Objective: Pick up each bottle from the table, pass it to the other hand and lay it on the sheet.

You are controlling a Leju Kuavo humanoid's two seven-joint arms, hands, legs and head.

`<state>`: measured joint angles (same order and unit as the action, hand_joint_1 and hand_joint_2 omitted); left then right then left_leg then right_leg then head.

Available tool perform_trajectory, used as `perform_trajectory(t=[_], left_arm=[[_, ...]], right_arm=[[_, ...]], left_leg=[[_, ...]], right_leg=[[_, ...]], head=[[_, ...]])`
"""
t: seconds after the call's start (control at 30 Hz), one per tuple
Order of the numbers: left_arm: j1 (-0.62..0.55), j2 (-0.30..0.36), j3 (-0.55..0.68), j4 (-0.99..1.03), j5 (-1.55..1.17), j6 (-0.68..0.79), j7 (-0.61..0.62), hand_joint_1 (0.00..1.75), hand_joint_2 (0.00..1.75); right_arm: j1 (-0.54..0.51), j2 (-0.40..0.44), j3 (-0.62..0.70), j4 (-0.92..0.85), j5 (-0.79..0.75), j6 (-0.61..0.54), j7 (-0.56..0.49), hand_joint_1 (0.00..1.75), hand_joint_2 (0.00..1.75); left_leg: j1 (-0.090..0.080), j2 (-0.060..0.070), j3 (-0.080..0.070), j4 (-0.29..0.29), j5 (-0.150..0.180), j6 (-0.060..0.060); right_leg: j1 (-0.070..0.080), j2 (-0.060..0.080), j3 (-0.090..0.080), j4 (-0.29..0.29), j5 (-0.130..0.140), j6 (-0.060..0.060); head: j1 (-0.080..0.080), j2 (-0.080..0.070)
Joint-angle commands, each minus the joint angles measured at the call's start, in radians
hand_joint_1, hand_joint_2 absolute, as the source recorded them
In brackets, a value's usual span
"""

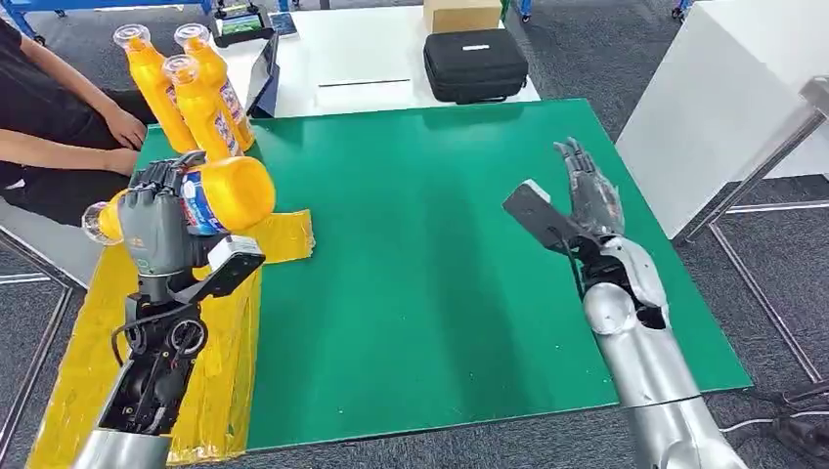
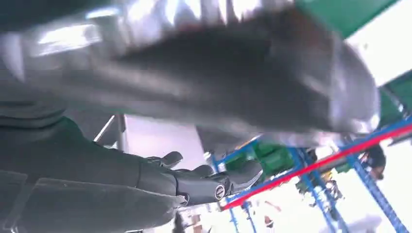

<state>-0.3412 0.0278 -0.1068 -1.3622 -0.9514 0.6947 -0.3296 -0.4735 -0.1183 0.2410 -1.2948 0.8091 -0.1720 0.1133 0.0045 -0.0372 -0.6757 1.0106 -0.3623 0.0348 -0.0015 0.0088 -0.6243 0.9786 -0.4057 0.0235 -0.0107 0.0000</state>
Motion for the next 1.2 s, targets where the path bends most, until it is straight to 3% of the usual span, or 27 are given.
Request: perform_trajectory(t=[0.03, 0.1, 0.13, 0.17, 0.23, 0.27, 0.47, 0.97, 1.2], left_arm=[[-0.077, 0.043, -0.115, 0.233, -0.137, 0.003, 0.088, 1.75, 1.75], [-0.075, 0.042, -0.130, 0.337, -0.231, 0.003, 0.116, 1.75, 1.75], [0.050, 0.167, -0.256, 0.161, -0.184, -0.081, 0.258, 1.75, 1.75], [-0.091, 0.084, -0.239, 0.457, -0.219, 0.003, 0.178, 1.75, 1.75], [-0.122, 0.062, -0.241, 0.629, -0.203, 0.003, 0.125, 1.75, 1.75], [-0.141, 0.051, -0.249, 0.724, -0.181, 0.003, 0.086, 1.75, 1.75], [-0.172, 0.035, -0.321, 0.919, -0.196, -0.055, 0.066, 1.75, 1.75], [-0.172, 0.056, -0.325, 0.954, -0.175, -0.080, 0.057, 1.75, 1.75], [-0.190, 0.083, -0.327, 0.991, -0.203, -0.083, 0.142, 1.75, 1.75]], right_arm=[[-0.087, -0.031, -0.031, 0.062, -0.027, -0.001, -0.016, 0.00, 0.00], [-0.113, -0.037, -0.015, 0.094, -0.046, 0.005, -0.037, 0.00, 0.00], [-0.123, -0.042, -0.004, 0.105, -0.058, 0.003, -0.044, 0.00, 0.00], [-0.139, -0.044, 0.012, 0.120, -0.072, 0.003, -0.053, 0.00, 0.00], [-0.164, -0.043, 0.033, 0.143, -0.090, 0.007, -0.057, 0.00, 0.00], [-0.180, -0.041, 0.047, 0.157, -0.100, 0.010, -0.061, 0.00, 0.00], [-0.228, -0.029, 0.098, 0.211, -0.123, 0.033, -0.065, 0.00, 0.00], [-0.182, -0.041, 0.105, 0.191, -0.135, 0.021, -0.077, 0.00, 0.00], [-0.194, -0.003, 0.121, 0.210, -0.123, 0.029, -0.072, 0.00, 0.00]], left_leg=[[-0.001, 0.003, 0.005, 0.000, -0.002, -0.002], [-0.002, 0.002, 0.007, 0.000, -0.001, -0.002], [-0.002, 0.003, 0.006, -0.001, -0.001, -0.001], [-0.002, 0.014, 0.009, -0.003, -0.003, -0.001], [-0.002, -0.001, 0.005, -0.001, 0.001, -0.001], [-0.002, 0.004, 0.009, -0.001, -0.001, -0.002], [-0.002, 0.007, 0.005, -0.001, 0.000, -0.001], [-0.001, 0.005, 0.006, -0.001, 0.001, -0.002], [-0.001, 0.008, 0.009, -0.001, 0.001, -0.004]], right_leg=[[0.000, -0.001, 0.005, 0.001, -0.002, 0.000], [-0.001, -0.002, 0.006, 0.001, -0.003, 0.000], [-0.001, -0.001, 0.005, 0.001, -0.002, 0.000], [-0.002, 0.011, 0.004, -0.001, 0.000, 0.000], [-0.001, -0.004, 0.006, 0.001, -0.002, 0.001], [-0.001, 0.000, 0.006, 0.001, -0.002, 0.001], [-0.001, 0.002, 0.003, 0.001, -0.001, 0.001], [0.000, 0.002, 0.005, 0.001, 0.000, 0.001], [0.000, 0.004, 0.007, 0.001, 0.001, 0.000]], head=[[0.000, 0.000], [0.000, 0.000], [0.000, 0.000], [0.000, 0.000], [0.002, 0.000], [-0.001, 0.000], [0.001, 0.000], [0.000, 0.000], [0.000, 0.000]])
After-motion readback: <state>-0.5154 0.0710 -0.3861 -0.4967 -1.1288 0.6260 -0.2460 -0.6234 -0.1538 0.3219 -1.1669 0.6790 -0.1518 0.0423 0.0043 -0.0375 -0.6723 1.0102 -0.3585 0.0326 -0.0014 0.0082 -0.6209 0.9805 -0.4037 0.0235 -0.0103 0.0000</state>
